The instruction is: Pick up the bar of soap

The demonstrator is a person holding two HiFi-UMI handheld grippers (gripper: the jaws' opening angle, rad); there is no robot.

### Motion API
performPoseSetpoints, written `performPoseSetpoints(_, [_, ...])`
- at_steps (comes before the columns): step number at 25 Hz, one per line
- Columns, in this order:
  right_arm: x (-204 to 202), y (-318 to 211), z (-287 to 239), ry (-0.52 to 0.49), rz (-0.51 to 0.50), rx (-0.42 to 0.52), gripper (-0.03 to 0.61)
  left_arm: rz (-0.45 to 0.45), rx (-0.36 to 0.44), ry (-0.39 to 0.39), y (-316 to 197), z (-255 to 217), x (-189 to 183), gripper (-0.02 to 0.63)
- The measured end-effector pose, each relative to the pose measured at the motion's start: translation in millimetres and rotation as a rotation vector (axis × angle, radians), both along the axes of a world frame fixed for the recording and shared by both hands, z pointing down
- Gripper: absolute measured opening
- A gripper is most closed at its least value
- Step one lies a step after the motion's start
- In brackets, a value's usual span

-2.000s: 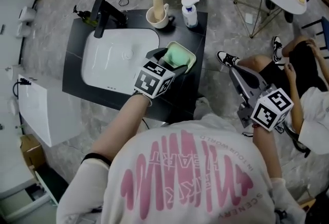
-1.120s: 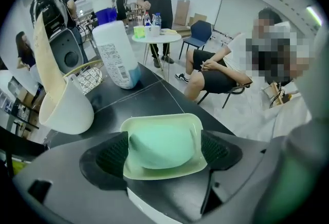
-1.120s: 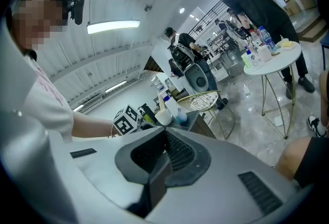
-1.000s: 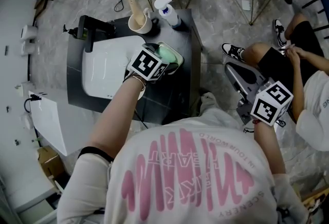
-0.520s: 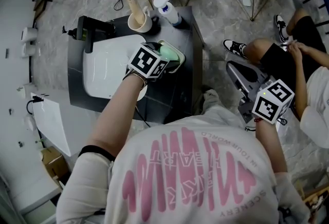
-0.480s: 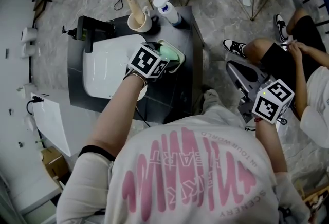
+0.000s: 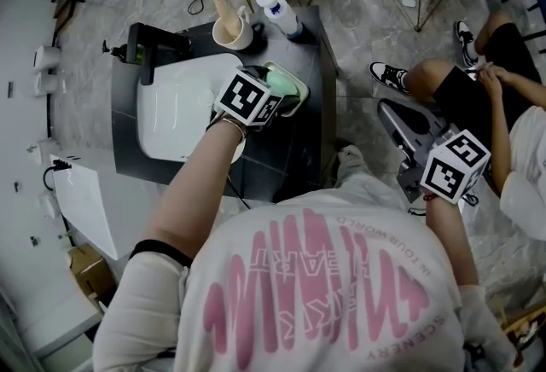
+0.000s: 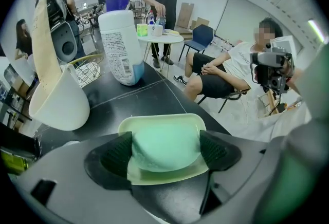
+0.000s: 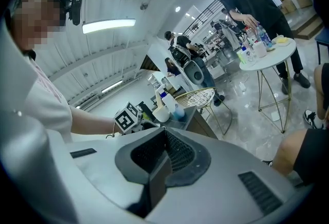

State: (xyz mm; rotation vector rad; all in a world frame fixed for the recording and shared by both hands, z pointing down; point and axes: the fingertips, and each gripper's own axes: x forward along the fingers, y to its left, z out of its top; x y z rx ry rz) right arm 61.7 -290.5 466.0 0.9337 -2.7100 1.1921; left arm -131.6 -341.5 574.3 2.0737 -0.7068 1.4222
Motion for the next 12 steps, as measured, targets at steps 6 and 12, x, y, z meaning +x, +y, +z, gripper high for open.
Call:
performPoseSetpoints(6, [5.7, 1.5, -4.1, 0.017, 0.019, 0.007, 0.012, -0.107, 0.036, 0.061, -3.4, -4.1, -2.7, 0.408])
performPoseSetpoints(12, [3.6, 6.9, -4.5, 0.025, 0.02, 0.006, 0.012, -0.177, 0.084, 0.114, -8.2, -9.6, -7.1, 0.387])
